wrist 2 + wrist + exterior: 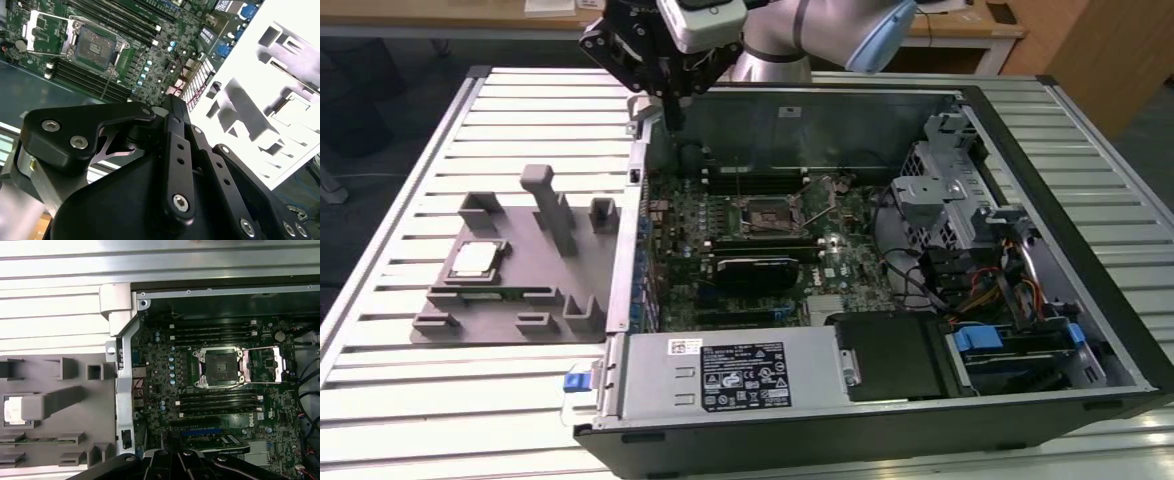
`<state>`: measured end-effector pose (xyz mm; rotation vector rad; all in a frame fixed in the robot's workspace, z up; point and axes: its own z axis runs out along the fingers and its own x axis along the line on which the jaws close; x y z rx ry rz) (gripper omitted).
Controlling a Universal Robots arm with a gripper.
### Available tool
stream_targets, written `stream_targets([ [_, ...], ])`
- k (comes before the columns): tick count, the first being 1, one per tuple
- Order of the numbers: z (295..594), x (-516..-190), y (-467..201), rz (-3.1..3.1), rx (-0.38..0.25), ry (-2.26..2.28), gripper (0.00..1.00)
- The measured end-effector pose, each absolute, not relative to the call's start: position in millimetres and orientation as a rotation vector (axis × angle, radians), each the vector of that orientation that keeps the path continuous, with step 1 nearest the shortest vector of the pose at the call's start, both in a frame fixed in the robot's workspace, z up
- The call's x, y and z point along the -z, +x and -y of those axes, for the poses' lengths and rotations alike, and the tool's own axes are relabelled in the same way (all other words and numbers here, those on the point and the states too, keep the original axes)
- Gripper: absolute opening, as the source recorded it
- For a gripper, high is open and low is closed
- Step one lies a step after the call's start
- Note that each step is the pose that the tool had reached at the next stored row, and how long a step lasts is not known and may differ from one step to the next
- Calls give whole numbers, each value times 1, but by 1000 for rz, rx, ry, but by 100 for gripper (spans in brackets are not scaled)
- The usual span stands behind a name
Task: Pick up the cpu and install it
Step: 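Reach for the cpu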
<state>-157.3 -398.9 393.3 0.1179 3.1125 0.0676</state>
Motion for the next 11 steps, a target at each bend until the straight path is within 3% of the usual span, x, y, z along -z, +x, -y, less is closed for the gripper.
stream_targets([
  [11, 399, -393, -166, -3112, -68, 118, 11],
])
